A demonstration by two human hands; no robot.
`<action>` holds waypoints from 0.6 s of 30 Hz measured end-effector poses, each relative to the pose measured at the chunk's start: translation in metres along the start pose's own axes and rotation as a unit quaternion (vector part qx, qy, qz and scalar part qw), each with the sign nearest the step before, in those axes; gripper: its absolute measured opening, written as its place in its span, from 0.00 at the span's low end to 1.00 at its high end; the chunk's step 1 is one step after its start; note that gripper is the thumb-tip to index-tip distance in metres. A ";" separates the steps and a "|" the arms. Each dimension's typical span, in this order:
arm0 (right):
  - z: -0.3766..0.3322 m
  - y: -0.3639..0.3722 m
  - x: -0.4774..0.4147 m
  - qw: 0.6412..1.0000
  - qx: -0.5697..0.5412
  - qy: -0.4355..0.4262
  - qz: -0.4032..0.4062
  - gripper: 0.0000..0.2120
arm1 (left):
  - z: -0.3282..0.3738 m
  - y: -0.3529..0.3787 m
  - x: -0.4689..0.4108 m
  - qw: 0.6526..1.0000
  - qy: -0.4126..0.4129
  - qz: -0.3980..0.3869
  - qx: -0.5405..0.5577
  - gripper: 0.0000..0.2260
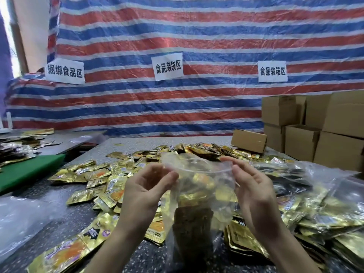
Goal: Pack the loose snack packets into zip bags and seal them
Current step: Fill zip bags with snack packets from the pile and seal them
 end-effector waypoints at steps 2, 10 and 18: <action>-0.003 0.000 0.003 1.000 0.027 -0.005 -0.008 0.12 | 0.003 -0.001 -0.001 1.000 0.009 0.007 0.012 0.09; -0.040 -0.007 0.002 0.974 0.102 -0.166 0.115 0.06 | 0.003 -0.013 -0.007 0.996 0.028 0.004 0.081 0.02; -0.046 0.004 0.000 0.960 0.128 -0.211 0.133 0.06 | 0.016 -0.016 -0.005 0.993 0.117 -0.017 0.024 0.07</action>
Point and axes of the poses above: each hand's wrist, its own x-axis away from the middle knuckle, its own y-axis out of the palm, z = x × y, the point moved 6 cm from there along -x, towards the middle knuckle, and after that the axes turned 6 degrees about -x, right-handed, at the moved point
